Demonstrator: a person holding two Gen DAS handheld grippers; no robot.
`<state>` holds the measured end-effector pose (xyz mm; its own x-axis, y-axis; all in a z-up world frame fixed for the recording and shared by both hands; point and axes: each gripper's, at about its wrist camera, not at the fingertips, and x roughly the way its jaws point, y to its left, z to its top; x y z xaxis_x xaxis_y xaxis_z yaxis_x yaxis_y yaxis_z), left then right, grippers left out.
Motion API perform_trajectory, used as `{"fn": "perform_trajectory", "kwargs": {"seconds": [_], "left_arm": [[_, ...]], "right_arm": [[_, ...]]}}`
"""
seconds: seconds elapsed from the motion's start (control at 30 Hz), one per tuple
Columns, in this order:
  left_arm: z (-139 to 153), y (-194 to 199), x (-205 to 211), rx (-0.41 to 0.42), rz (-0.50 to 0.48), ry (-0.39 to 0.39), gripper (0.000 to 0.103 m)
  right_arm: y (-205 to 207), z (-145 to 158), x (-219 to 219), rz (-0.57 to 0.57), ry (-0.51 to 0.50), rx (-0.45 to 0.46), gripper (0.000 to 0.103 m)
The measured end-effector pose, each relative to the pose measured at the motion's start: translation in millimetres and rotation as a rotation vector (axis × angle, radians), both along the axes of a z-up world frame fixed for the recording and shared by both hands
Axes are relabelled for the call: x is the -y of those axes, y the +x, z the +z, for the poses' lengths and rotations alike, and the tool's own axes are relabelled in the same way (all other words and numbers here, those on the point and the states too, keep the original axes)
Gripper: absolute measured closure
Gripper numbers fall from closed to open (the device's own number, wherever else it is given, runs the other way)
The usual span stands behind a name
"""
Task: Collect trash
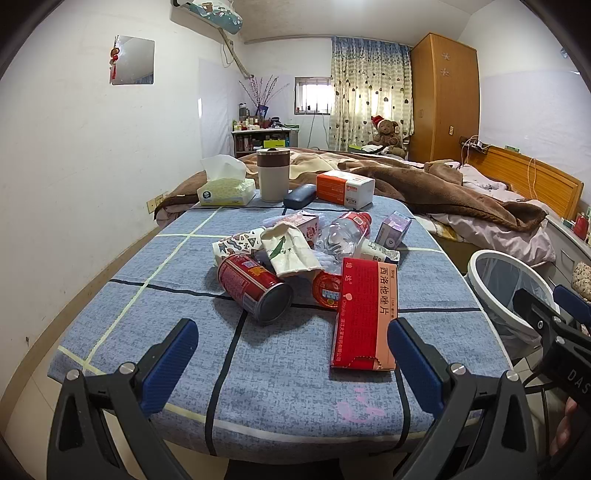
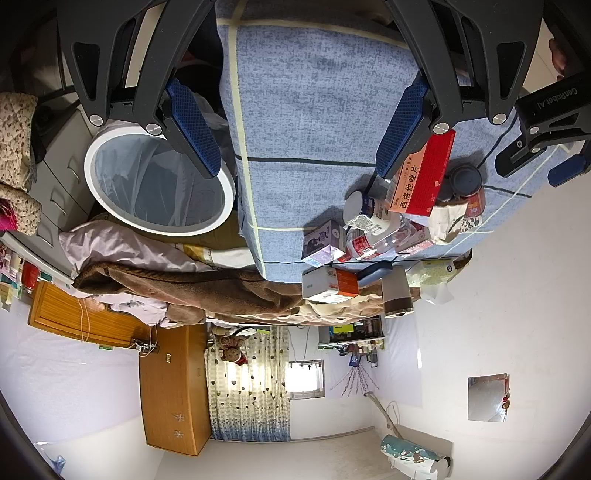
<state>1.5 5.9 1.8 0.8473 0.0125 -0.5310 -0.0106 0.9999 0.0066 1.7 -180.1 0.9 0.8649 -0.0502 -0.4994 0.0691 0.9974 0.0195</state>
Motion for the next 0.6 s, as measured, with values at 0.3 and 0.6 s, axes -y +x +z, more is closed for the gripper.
{"fn": "perform_trajectory", "kwargs": {"seconds": [0.3, 0.6], "left_arm": [[-0.5, 0.0, -0.6, -0.003, 0.003, -0.002, 0.0], [-0.6, 1.4, -0.6, -0.007, 0.004, -0.004, 0.0]], "right_arm": [[0.0, 0.2, 0.3, 0.001, -0.001, 0.0, 0.015], [0.5, 0.2, -1.0, 0.001, -0.002, 0.001, 0.015]]}}
